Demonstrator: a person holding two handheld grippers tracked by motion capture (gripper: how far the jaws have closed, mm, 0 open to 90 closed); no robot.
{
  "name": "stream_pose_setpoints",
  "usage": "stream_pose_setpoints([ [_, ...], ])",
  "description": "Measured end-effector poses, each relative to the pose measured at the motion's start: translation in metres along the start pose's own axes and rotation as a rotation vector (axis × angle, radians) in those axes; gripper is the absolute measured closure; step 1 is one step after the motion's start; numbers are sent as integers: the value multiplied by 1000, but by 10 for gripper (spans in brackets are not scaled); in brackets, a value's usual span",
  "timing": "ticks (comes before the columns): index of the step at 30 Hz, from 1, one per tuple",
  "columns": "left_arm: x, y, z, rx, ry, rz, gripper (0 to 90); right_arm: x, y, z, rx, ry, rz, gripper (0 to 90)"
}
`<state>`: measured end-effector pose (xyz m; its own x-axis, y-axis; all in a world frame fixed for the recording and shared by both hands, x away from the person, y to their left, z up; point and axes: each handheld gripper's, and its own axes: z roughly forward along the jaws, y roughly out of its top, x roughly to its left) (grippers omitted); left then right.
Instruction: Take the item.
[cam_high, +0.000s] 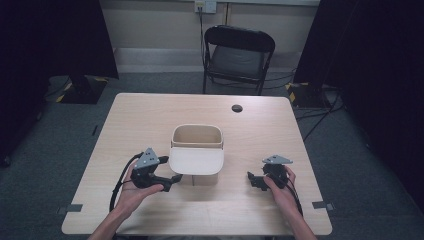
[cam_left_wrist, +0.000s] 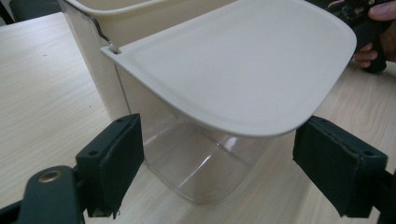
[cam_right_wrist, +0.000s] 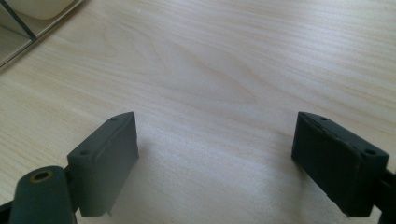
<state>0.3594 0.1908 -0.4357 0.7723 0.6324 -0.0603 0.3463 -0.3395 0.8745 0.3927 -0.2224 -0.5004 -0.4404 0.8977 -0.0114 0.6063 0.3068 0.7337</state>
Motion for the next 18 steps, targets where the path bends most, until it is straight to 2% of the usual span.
stream_pose_setpoints([
  [6,0,1,-2,-32,-14,0,169,0,0,0,0,0,0,140],
  [18,0,5,-5,-52,-10,20,170,0,0,0,0,0,0,140],
])
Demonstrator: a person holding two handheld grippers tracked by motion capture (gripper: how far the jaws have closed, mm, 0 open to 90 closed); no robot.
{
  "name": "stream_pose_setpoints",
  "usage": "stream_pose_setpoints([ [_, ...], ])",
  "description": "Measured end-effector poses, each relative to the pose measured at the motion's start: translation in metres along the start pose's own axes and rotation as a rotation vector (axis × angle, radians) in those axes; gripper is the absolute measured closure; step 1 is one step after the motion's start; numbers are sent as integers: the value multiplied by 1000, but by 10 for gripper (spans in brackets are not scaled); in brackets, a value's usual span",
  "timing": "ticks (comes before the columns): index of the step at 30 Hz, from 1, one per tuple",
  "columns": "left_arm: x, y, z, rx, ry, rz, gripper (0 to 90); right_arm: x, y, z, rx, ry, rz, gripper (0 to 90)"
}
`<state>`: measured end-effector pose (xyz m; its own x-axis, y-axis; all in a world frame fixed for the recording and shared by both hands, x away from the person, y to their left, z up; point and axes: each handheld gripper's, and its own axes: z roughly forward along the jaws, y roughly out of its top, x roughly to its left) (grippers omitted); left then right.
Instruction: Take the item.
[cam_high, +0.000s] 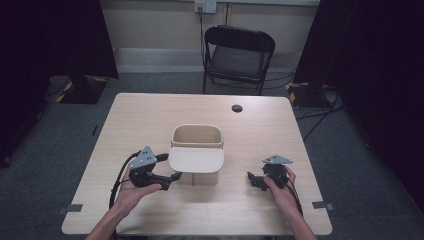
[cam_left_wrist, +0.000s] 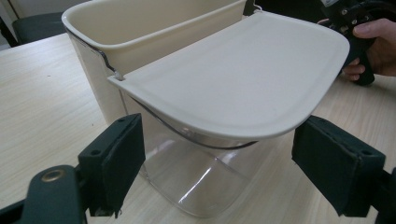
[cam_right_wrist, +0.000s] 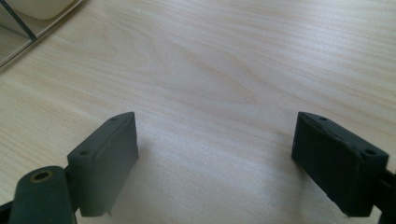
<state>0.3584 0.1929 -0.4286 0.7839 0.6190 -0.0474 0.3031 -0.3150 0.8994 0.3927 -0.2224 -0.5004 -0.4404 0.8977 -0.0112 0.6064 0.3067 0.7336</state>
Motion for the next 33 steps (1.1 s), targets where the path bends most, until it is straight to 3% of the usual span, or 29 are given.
stream_pose_setpoints([
  [23,-2,4,0,-32,13,0,165,0,0,0,0,0,0,140],
  [33,-1,9,-1,-62,21,18,179,0,0,0,0,0,0,140],
])
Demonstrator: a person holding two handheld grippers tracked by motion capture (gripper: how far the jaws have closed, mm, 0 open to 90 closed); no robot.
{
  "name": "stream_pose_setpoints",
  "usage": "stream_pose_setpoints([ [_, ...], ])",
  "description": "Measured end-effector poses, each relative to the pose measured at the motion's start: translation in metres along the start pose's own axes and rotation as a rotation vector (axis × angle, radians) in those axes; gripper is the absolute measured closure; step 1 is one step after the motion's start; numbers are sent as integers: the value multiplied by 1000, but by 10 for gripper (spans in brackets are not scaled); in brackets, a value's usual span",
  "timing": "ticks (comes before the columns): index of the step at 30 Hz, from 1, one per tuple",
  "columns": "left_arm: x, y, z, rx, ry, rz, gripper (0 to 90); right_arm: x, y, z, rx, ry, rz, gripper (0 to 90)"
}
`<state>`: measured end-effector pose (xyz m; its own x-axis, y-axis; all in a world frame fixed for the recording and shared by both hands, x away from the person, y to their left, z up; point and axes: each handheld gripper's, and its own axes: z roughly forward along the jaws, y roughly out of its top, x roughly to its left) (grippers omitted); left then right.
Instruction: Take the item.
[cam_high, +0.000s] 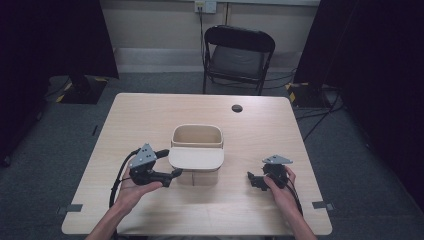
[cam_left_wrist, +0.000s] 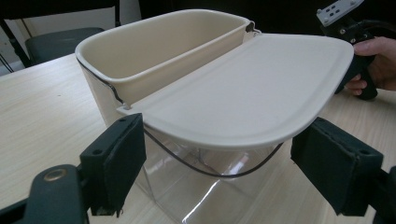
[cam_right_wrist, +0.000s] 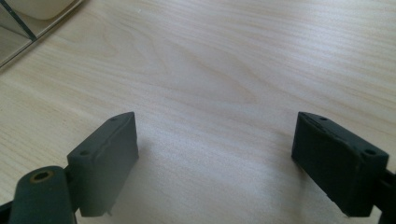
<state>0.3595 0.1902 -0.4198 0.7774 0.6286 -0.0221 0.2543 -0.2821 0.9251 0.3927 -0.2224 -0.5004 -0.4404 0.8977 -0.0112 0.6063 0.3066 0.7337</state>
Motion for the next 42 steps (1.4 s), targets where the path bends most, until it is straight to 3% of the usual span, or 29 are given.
stream_pose_setpoints([
  [8,1,1,0,-4,-6,-2,181,0,0,0,0,0,0,140],
  [12,0,2,0,1,2,19,183,0,0,0,0,0,0,140],
  [17,1,3,0,5,0,7,178,0,0,0,0,0,0,140],
  [20,3,4,1,-18,-15,-7,177,0,0,0,0,0,0,140],
  [25,3,6,0,-17,-10,4,181,0,0,0,0,0,0,140],
  [42,5,12,1,-35,-10,-13,180,0,0,0,0,0,0,140],
])
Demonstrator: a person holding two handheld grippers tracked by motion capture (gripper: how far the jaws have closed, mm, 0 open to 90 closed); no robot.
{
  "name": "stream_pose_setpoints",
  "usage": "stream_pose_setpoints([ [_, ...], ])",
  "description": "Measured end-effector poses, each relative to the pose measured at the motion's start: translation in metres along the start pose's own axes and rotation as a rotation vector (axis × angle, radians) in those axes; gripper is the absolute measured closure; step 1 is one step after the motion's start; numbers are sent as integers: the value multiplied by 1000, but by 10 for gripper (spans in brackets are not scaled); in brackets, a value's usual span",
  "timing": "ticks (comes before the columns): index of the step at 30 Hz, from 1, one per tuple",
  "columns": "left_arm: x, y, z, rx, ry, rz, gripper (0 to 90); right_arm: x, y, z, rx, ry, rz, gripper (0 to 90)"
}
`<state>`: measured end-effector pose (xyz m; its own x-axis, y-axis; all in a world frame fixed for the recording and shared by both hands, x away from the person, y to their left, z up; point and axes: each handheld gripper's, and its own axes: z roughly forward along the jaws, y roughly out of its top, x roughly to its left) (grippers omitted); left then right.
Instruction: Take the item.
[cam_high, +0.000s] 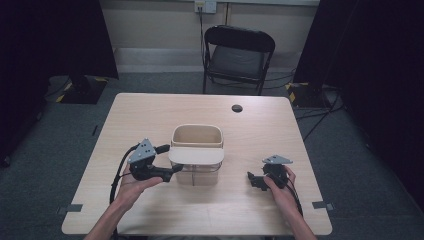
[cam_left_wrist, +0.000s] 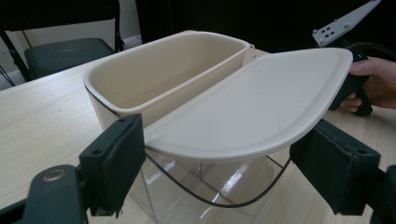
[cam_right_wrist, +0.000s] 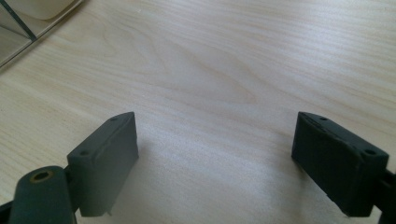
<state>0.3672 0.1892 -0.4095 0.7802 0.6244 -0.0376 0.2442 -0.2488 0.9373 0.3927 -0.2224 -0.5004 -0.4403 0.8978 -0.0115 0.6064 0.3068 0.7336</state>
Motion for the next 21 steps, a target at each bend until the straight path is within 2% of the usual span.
stream_pose_setpoints([
  [2,1,0,0,-3,-4,-11,177,0,0,0,0,0,0,139],
  [5,2,1,0,4,-2,-4,178,0,0,0,0,0,0,140],
  [13,3,4,2,-17,-5,-34,172,0,0,0,0,0,0,140],
  [21,4,5,3,-20,-3,-24,175,0,0,0,0,0,0,140],
])
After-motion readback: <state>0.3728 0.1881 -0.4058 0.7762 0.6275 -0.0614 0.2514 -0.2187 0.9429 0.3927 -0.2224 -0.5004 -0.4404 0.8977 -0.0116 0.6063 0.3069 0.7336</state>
